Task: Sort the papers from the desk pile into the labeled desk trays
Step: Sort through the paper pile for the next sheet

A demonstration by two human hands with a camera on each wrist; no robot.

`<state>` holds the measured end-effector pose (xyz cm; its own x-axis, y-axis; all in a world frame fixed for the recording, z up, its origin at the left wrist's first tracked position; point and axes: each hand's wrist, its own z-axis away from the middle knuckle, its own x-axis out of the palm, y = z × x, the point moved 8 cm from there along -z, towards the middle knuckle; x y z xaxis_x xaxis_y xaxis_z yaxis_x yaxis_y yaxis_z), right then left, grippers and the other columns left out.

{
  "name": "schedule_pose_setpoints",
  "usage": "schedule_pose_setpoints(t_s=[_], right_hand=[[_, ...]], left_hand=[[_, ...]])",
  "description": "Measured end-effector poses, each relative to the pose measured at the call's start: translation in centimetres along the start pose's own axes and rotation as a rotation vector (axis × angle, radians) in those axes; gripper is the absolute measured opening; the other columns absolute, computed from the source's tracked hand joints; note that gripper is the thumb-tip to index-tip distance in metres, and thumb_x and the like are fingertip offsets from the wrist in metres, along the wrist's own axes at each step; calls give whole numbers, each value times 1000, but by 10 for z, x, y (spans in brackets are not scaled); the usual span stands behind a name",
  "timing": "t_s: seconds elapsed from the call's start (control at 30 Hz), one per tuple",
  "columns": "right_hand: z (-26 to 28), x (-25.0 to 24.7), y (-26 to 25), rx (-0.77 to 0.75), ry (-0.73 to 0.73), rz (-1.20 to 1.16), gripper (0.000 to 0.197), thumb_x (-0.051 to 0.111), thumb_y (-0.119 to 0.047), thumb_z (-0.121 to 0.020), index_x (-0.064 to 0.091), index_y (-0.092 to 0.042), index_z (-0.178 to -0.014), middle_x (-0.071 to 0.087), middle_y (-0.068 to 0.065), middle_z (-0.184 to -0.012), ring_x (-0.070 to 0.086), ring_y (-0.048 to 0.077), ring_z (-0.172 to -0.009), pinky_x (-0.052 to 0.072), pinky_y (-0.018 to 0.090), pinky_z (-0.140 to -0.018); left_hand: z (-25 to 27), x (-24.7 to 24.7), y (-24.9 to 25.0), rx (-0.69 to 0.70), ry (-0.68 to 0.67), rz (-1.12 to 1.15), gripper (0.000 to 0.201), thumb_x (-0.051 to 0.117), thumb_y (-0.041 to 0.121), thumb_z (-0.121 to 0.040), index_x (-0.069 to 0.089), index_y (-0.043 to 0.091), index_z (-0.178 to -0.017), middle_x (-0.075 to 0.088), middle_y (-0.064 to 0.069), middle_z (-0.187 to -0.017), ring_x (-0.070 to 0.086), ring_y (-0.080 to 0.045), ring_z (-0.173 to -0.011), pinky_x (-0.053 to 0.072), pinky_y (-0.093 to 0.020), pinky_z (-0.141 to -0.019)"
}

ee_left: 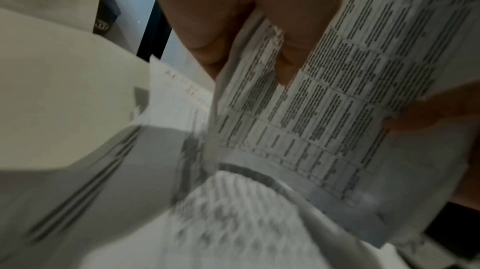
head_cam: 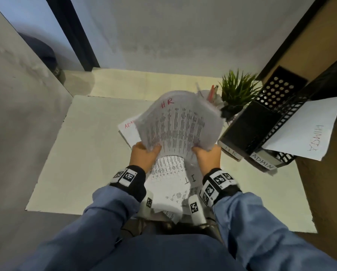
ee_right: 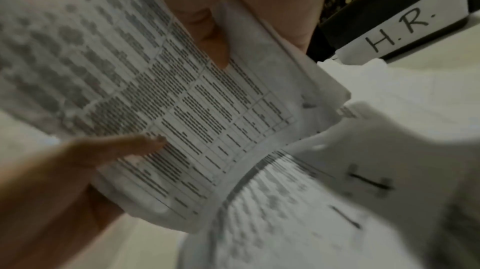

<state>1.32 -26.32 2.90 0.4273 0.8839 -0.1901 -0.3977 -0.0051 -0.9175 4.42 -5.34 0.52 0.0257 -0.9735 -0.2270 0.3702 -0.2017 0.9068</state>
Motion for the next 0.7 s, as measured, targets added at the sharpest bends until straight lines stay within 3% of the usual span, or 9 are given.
schedule_pose_setpoints(t_s=[0.07,0.13,0.23,0.33,0.4,0.47,0.53,0.6,0.7], right_hand=[[-3,-5,-11,-14,20,-82,8,62,8,-77,60,0,-78,61,8,-71,57,17,-62,51,29,-61],[-6,-8,-14,-9,15,-112,9,62,8,-78,60,0,-82,62,6,-77,58,16,-67,50,26,-59],[-10,-6,16,165,-35,-97,16,59,7,-80,52,1,-93,58,6,-83,57,18,-75,43,20,-58],[-17,-16,23,218,-42,-82,31,60,5,-78,53,12,-107,55,12,-89,56,20,-75,42,21,-59],[-26,-34,11,201,0,-167,27,58,9,-77,55,14,-103,52,11,-83,52,18,-69,46,19,-55],[-42,-56,-3,149,48,-221,9,58,12,-77,62,6,-83,59,6,-72,55,19,-65,49,14,-51],[-60,-77,-4,92,102,-172,21,59,9,-76,64,-10,-69,63,5,-70,59,19,-65,52,21,-59],[-72,-97,-1,35,180,-38,24,58,2,-76,68,-19,-70,67,9,-77,62,24,-73,54,33,-72],[-79,-115,10,-30,222,508,30,49,-4,-84,71,-12,-103,67,19,-108,63,36,-98,50,38,-92]], left_hand=[[-1,-5,13,69,35,67,15,65,12,-85,62,18,-99,65,8,-87,62,-6,-77,53,-19,-67],[-2,-1,18,122,-14,-10,14,65,12,-85,59,18,-96,63,1,-82,61,-15,-74,55,-26,-69],[0,9,0,-13,-81,-69,14,64,9,-85,62,5,-98,60,-2,-79,59,-19,-71,50,-11,-49],[1,8,17,25,-51,-72,7,65,11,-86,65,3,-86,58,4,-64,55,-14,-58,45,-15,-48],[2,13,52,128,-73,-65,8,65,17,-86,65,18,-78,61,-3,-67,55,-19,-61,46,-24,-56],[2,27,94,239,-110,-97,18,63,19,-84,60,12,-68,54,-7,-64,47,-16,-57,40,-28,-56],[2,52,139,346,-154,-222,26,59,18,-82,52,15,-58,48,-5,-56,41,-15,-51,35,-27,-51],[2,81,183,460,-194,-363,27,56,15,-81,50,16,-54,50,-3,-51,45,-18,-47,38,-26,-47],[1,131,230,630,-224,-590,17,54,13,-82,59,13,-66,47,4,-54,48,-19,-57,36,-25,-55]])
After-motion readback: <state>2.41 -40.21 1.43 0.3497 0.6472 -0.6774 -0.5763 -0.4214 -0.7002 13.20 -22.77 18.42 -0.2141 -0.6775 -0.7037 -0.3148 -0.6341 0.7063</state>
